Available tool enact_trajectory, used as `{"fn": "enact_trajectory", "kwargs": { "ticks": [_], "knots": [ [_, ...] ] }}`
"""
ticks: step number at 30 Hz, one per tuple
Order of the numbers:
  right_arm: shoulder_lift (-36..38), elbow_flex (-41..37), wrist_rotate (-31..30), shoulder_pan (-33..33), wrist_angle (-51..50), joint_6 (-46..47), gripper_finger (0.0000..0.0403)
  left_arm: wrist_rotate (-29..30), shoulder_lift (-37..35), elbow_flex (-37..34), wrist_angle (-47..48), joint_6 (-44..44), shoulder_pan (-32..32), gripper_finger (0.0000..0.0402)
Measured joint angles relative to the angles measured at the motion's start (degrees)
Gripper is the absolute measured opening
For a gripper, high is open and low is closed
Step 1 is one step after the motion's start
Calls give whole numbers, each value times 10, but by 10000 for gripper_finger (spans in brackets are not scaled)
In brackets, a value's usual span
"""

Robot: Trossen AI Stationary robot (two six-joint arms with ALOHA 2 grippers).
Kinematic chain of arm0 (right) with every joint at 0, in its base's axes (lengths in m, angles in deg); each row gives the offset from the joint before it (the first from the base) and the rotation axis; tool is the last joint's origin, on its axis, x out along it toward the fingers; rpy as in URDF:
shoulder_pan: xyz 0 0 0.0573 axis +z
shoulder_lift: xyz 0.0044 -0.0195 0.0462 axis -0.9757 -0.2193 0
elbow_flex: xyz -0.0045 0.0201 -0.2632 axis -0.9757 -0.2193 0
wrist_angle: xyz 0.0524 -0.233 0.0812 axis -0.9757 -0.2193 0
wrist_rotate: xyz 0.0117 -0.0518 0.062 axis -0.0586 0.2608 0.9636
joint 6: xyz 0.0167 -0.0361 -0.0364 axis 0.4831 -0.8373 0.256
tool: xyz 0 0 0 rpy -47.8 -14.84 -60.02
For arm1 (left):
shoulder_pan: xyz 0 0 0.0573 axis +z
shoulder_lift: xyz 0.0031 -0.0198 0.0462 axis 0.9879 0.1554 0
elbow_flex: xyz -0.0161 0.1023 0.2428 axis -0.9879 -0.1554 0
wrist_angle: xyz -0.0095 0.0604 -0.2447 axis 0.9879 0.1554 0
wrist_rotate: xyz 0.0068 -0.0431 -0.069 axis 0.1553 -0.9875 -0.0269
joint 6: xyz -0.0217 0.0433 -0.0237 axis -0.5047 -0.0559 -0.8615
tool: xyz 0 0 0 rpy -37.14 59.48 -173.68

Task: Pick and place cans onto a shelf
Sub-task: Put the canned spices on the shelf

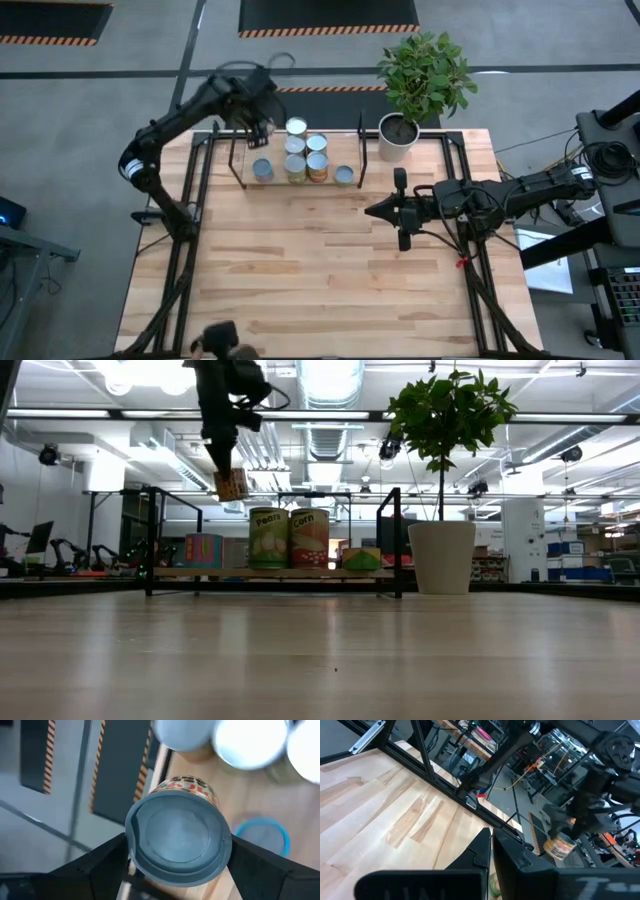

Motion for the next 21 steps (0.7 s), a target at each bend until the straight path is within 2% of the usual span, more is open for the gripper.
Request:
{"fn": "enact_trajectory", "kwargs": {
  "ticks": [3,5,12,17,21],
  "knots": [
    [0,0,0,0,0,0,9,-44,3,0,-15,-22,33,288],
    [0,0,0,0,0,0,9,-52,9,0,-14,-26,41,288],
    [0,0,0,0,0,0,9,-51,51,0,7,-8,42,288],
    [0,0,0,0,0,4,9,-1,84,0,28,-6,46,288],
    [0,0,0,0,0,4,9,0,103,0,27,-5,46,288]
  ]
}}
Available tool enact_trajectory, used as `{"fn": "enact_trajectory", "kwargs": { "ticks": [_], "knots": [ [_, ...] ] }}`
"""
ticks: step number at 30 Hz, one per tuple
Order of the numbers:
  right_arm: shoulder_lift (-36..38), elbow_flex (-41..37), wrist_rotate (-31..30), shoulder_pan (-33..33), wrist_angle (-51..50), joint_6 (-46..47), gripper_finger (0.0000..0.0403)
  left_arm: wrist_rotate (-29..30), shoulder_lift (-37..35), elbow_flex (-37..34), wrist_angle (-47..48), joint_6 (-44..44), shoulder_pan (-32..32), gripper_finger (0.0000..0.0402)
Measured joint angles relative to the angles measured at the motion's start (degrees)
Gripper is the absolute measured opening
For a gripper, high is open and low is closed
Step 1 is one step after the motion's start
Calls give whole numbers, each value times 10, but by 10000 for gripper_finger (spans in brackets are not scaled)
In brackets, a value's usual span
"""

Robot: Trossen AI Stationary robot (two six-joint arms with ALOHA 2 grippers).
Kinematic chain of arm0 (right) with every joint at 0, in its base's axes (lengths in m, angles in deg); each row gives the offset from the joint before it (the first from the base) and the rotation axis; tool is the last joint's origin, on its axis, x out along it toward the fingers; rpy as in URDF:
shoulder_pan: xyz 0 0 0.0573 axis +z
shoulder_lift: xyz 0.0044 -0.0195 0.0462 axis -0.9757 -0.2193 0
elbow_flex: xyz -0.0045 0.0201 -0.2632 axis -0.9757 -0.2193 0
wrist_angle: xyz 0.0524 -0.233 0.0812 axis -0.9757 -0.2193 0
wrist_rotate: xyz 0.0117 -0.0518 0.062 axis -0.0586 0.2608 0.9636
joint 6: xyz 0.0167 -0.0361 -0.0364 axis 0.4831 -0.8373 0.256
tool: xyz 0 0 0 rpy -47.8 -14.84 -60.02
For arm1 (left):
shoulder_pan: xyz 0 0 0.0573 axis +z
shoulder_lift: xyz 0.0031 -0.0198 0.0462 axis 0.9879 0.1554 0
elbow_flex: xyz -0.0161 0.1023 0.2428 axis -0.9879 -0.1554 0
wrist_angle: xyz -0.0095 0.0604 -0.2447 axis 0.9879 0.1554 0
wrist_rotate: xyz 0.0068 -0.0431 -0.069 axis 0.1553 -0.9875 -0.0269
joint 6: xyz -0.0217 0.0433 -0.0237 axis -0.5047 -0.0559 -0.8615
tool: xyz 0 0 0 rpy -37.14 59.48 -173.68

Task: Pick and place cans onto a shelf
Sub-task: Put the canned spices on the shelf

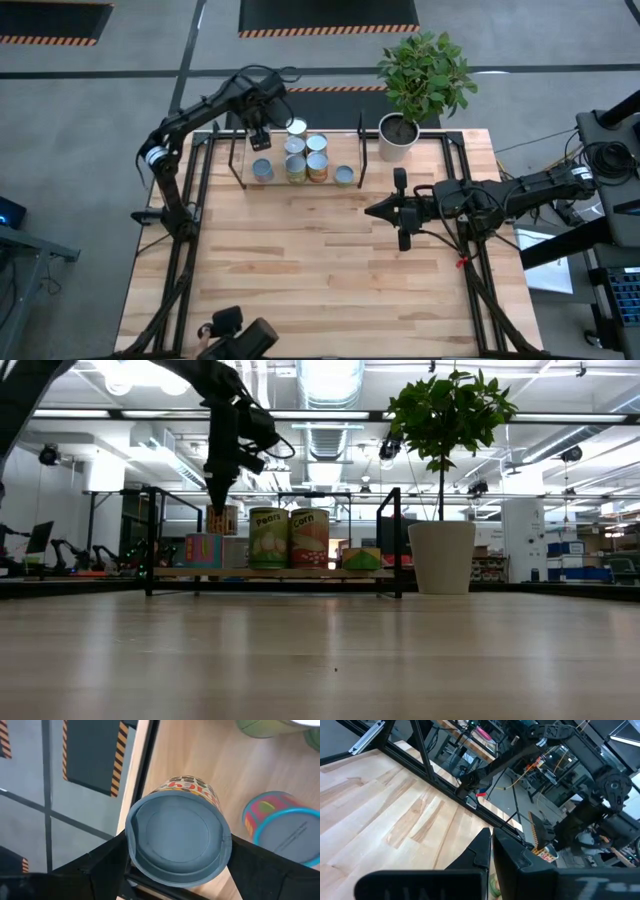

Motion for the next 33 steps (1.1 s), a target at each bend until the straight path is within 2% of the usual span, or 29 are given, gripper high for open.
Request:
{"fn": "enact_trajectory", "kwargs": {
  "ticks": [16,28,33],
  "knots": [
    [0,0,-2,0,0,-1,9,-1,48,0,-1,-31,2,288],
    [0,0,-4,0,-1,0,9,5,49,0,-1,128,9,288],
    [0,0,-4,0,-4,0,9,5,49,0,-10,155,14,288]
  ]
}}
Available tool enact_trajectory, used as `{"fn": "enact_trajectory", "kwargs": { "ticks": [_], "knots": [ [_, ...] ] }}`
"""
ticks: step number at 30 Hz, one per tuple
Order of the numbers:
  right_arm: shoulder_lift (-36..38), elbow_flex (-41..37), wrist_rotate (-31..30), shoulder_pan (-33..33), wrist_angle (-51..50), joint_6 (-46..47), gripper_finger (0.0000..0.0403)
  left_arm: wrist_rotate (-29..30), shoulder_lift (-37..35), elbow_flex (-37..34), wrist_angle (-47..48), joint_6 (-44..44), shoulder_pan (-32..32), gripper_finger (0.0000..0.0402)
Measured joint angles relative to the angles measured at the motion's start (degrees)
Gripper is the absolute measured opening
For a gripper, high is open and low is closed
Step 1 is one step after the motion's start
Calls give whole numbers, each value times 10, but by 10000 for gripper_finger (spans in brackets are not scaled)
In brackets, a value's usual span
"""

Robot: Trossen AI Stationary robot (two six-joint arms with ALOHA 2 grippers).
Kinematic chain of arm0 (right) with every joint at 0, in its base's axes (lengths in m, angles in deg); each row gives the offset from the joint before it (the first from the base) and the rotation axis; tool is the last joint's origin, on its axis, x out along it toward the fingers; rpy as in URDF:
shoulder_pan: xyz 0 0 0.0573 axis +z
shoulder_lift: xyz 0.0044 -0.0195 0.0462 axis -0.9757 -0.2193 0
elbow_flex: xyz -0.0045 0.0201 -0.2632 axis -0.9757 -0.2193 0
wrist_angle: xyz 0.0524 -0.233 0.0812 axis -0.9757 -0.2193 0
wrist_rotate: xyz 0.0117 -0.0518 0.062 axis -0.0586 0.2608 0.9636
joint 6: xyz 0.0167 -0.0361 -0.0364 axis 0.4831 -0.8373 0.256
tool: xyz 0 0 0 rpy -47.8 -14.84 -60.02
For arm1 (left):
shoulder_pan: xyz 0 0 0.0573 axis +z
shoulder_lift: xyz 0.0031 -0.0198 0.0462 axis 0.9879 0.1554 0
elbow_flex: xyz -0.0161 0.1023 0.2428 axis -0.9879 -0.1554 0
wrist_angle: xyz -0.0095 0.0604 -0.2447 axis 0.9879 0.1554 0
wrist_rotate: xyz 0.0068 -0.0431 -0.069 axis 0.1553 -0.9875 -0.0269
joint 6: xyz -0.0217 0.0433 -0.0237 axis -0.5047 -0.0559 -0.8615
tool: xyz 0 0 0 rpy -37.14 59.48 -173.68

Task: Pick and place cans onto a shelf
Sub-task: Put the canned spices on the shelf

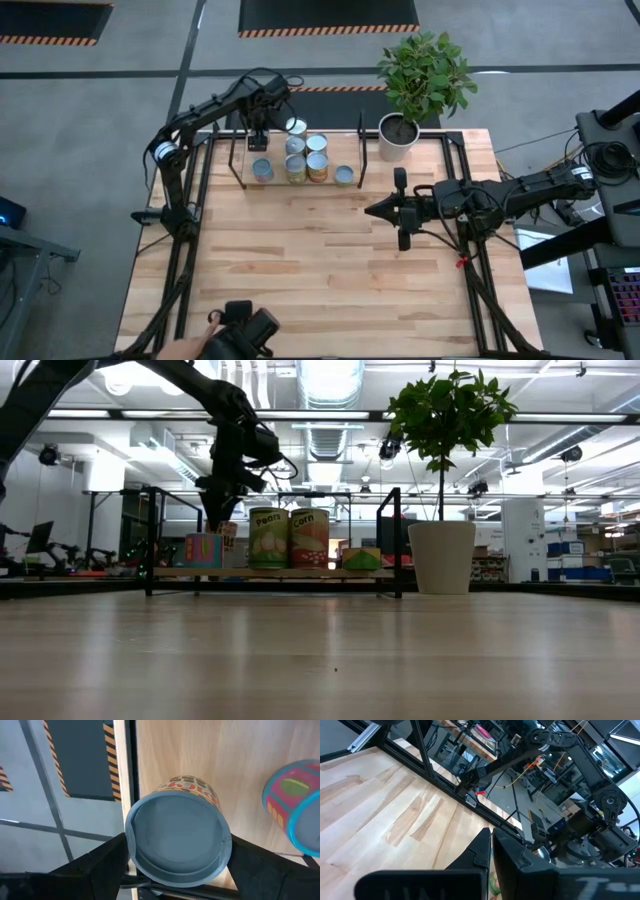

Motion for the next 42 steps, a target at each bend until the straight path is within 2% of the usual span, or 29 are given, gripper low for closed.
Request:
{"fn": "enact_trajectory", "kwargs": {
  "ticks": [9,23,32,42],
  "knots": [
    [0,0,0,0,0,0,9,-28,-2,0,-12,4,20,288],
    [0,0,0,0,0,0,9,-28,-2,0,-20,5,25,289],
    [0,0,0,0,0,0,9,-28,-2,0,-18,8,25,311],
    [0,0,0,0,0,0,9,-28,-2,-1,-11,6,24,313]
  ]
}}
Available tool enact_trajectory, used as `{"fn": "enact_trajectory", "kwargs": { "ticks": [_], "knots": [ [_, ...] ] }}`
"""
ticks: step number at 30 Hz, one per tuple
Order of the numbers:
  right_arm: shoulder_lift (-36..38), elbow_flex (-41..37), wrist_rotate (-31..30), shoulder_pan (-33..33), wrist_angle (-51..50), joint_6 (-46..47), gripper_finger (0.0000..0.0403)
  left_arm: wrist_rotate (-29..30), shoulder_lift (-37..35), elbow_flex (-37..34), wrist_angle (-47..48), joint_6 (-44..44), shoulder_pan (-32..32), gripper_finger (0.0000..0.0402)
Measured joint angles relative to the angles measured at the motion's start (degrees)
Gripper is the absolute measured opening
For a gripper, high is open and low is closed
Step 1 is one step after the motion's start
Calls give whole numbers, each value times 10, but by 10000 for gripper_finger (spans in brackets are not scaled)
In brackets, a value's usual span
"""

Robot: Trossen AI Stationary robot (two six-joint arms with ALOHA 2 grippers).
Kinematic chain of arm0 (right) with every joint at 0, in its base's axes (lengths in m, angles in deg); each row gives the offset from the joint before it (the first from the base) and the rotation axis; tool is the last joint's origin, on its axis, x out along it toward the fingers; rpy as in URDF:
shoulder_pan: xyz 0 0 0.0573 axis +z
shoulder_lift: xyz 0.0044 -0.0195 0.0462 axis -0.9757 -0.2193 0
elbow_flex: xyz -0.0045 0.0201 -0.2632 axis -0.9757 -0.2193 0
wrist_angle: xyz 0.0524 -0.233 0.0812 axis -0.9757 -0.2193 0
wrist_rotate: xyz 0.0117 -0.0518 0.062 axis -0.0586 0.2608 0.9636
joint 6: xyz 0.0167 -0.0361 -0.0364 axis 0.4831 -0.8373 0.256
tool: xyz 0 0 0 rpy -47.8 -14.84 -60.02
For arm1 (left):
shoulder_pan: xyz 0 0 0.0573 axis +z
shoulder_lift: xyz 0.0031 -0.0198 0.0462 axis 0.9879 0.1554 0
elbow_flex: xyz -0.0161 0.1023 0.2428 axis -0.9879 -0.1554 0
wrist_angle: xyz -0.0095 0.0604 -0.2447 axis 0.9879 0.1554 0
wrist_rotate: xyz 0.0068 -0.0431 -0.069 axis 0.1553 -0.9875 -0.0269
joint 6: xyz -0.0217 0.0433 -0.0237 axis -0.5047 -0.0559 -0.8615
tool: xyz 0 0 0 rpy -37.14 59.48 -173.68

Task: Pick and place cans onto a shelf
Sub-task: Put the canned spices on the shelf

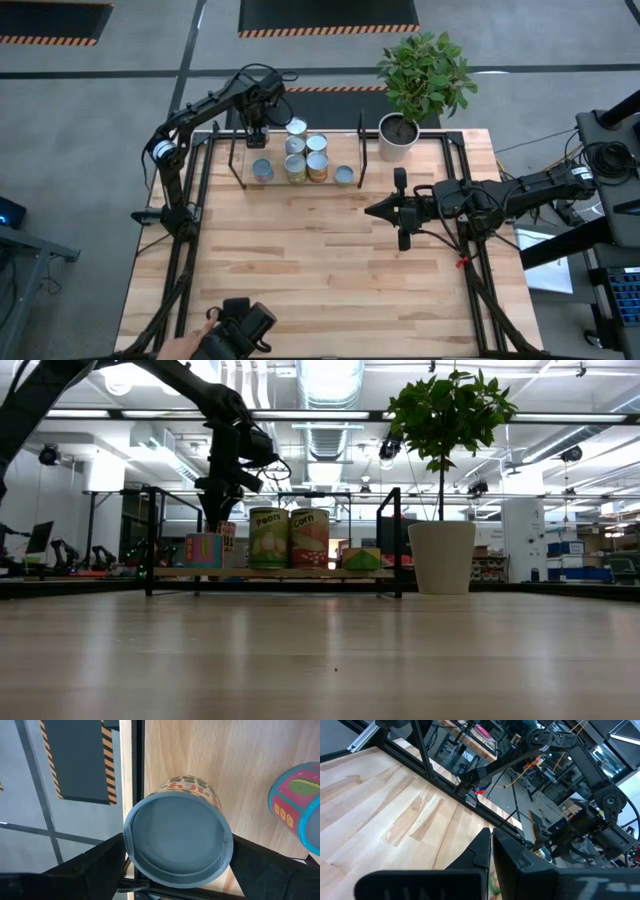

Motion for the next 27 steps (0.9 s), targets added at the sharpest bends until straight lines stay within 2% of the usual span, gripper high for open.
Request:
{"fn": "enact_trajectory", "kwargs": {
  "ticks": [27],
  "knots": [
    [0,0,0,0,0,0,9,0,0,-33,-1,-20,-1,314]
  ]
}}
